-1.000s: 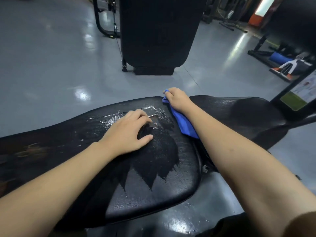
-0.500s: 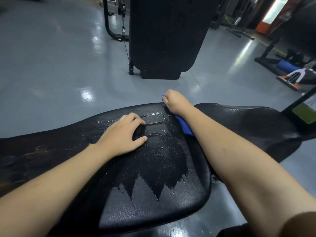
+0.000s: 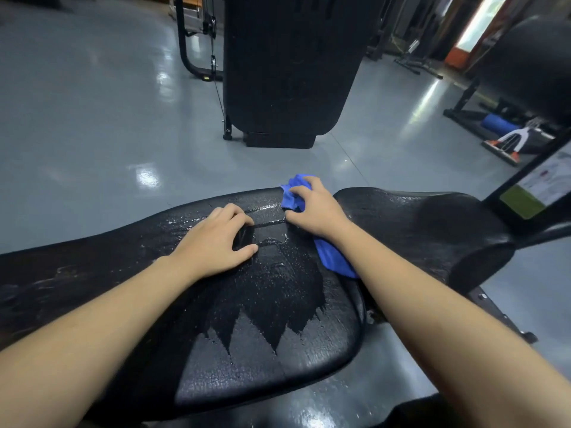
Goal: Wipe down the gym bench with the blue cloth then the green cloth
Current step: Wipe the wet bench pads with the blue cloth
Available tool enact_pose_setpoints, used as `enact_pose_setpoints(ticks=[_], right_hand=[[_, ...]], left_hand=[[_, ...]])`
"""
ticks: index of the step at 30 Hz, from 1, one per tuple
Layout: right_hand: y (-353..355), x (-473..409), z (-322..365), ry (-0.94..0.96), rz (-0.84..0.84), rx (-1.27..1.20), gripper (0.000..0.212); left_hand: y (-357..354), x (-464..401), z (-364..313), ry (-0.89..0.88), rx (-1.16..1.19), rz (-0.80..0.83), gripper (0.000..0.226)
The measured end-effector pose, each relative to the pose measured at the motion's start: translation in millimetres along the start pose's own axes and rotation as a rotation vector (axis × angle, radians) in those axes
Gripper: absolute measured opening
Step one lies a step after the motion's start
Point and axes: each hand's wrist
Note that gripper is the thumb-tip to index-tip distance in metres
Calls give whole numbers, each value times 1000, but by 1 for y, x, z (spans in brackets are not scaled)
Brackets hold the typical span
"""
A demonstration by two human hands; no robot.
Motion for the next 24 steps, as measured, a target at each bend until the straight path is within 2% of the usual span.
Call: enact_pose_setpoints(ticks=[7,12,15,17,21,24], right_hand=[[-3,90,22,237,108,-41,60],[24,129,1,402,274,116,75],[23,130,-11,541,170,254,70],[12,118,-11,566,124,309,67],[0,78,-6,505,86,312,66],[-3,40,-7,425,48,271,64]], left_hand=[[3,2,0,15,2,21,52],[3,5,1,17,13,24,53],[2,7,2,11,20,20,53],[1,8,5,4,25,15,53],[-1,8,11,-14,27,31,64],[-2,5,14,-25,31,28,62]])
Point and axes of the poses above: each hand's wrist, its own x-axis away from the middle knuckle, its own y-axis out of the back of the hand, z = x × y, and after that the axes turned 6 degrees about y, right-handed
